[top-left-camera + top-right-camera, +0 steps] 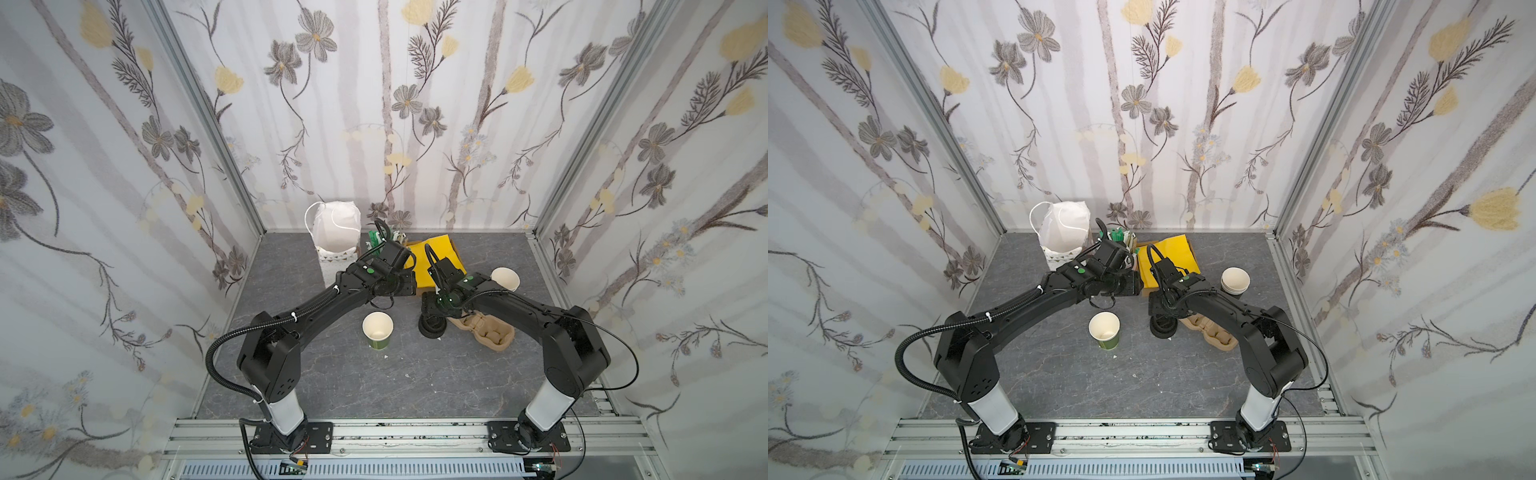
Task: Pack a coffee takeout order
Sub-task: Pick up the lid from the lid.
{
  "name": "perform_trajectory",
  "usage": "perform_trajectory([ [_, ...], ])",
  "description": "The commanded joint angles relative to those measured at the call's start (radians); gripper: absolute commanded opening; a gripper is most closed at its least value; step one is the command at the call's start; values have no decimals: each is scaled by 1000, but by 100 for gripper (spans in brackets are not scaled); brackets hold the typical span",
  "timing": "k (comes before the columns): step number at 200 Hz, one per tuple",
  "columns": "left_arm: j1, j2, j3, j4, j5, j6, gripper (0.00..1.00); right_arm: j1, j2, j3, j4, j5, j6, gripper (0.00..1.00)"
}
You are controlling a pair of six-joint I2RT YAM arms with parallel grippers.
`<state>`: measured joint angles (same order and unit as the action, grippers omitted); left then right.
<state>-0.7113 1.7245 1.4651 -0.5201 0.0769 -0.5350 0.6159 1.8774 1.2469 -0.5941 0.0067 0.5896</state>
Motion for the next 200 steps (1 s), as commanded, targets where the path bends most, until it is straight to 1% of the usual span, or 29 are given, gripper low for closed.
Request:
perform_trajectory([
  [1,1,7,-7,1,15,-13,58,2,4,-3,29,4,-10,74],
  [101,1,21,-54,2,23,-2,57,21,23,-20,21,23,-10,73],
  [200,-1,56,-86,2,45,-13,58,29,42,-31,9,47,-5,76],
])
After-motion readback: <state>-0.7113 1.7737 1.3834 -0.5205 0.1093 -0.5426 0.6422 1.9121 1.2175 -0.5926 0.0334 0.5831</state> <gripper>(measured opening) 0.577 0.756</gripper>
